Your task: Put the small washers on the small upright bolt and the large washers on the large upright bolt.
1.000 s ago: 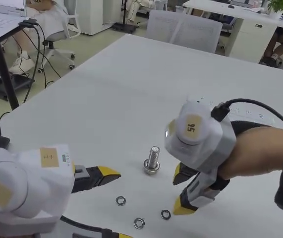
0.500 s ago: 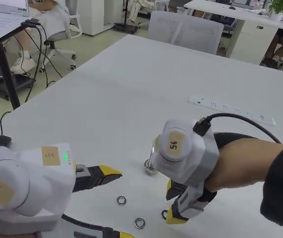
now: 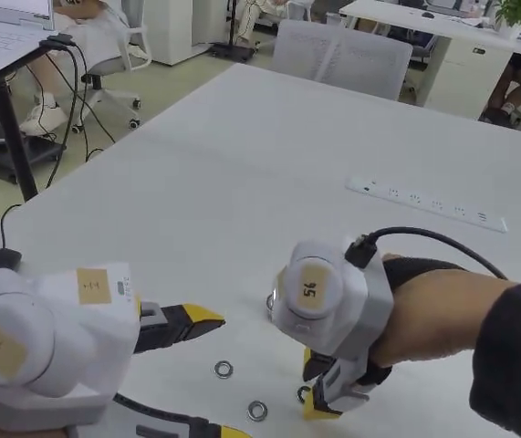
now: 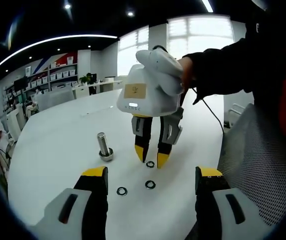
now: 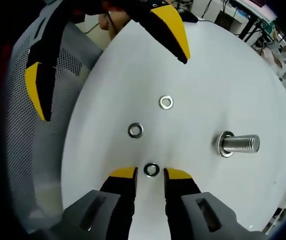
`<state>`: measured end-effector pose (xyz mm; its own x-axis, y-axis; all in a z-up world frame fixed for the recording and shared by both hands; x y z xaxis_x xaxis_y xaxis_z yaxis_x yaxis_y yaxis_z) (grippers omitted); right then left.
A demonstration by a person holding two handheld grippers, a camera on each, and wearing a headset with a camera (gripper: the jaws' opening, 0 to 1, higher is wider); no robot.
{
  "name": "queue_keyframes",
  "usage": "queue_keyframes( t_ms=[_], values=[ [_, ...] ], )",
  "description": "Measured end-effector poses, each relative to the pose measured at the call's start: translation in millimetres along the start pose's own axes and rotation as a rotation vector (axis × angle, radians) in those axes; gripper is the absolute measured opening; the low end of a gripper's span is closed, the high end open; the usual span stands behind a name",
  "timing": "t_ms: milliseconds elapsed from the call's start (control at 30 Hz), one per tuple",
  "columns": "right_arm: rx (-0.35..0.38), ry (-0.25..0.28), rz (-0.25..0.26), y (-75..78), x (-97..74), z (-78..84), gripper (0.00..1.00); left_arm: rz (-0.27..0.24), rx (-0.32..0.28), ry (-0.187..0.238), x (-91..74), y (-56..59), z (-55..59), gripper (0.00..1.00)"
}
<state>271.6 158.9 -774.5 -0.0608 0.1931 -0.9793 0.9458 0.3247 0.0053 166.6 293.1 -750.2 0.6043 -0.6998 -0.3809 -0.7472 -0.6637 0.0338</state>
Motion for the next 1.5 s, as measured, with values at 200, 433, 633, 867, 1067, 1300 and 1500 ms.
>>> queue_keyframes(
  t_ms=[200,433,633,867,1067,1300,1500],
  values=[
    [-0.013,-0.013,0.010,-3.7,0.4,-1.6,0.20,-0.001,-0.001,0.001,0.0,-0.3,-0.3,0.70],
    [0.005,-0.006,0.013,-2.1,0.6,-0.8,0.18,-0.002,0.000,0.000,-0.2,-0.1,-0.9,0.70],
    [0.003,-0.008,0.016,-3.2,0.5,-1.9,0.15,-0.004,0.000,0.001,-0.9,-0.3,-0.9,0.70],
    [0.009,-0.017,0.019,-3.7,0.1,-2.7,0.14,-0.005,0.001,0.000,-1.8,-0.5,-0.5,0.70],
    [0.014,-0.018,0.021,-3.7,0.0,-3.5,0.14,-0.004,0.002,0.000,-2.2,-0.6,-0.1,0.69],
    [0.018,-0.013,0.023,-3.6,-0.1,-3.1,0.13,-0.004,0.001,-0.001,-2.5,-1.0,-0.1,0.69],
    [0.024,-0.009,0.024,-4.4,-0.2,-2.7,0.13,-0.003,0.002,-0.003,-2.5,-1.1,-0.3,0.69]
  ],
)
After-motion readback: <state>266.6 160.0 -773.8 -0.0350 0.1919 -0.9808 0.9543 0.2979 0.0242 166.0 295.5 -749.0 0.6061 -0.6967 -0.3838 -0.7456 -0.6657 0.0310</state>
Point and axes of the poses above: the centre of the closed fingertips' face, and the gripper's own axes: x roughly forward along the fingers, y roughly to its right, z roughly out of its underside, the point moved 10 cm from there along -x, roughly backward along the fingers, and after that the axes turned 2 degrees about y, right-handed, at the moved point
